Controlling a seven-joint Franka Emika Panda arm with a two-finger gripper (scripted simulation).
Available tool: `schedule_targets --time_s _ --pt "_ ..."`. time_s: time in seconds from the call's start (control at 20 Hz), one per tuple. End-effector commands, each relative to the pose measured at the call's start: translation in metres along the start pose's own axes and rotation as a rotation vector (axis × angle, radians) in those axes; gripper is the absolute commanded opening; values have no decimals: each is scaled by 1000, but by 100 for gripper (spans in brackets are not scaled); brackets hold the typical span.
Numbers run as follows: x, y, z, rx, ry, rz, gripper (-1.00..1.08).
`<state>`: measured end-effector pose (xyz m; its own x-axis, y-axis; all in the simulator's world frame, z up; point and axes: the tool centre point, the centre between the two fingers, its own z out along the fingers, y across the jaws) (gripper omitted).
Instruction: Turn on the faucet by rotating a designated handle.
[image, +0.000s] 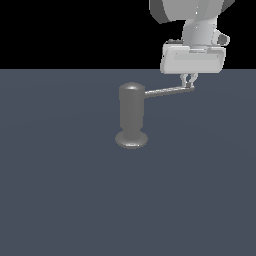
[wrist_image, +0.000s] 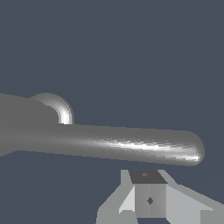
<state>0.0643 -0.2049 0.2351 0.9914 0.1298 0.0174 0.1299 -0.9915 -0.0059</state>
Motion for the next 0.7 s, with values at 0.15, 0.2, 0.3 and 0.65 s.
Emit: schedule_targets --time_s 0.15,0.2,0.3,0.65 --pt "16 3 3 -4 -1 6 -100" --pt "18 3 4 -4 -1 7 -100" --pt "24 2 4 -4 -2 8 -100" --pt "42 1 6 -5 -4 11 -100"
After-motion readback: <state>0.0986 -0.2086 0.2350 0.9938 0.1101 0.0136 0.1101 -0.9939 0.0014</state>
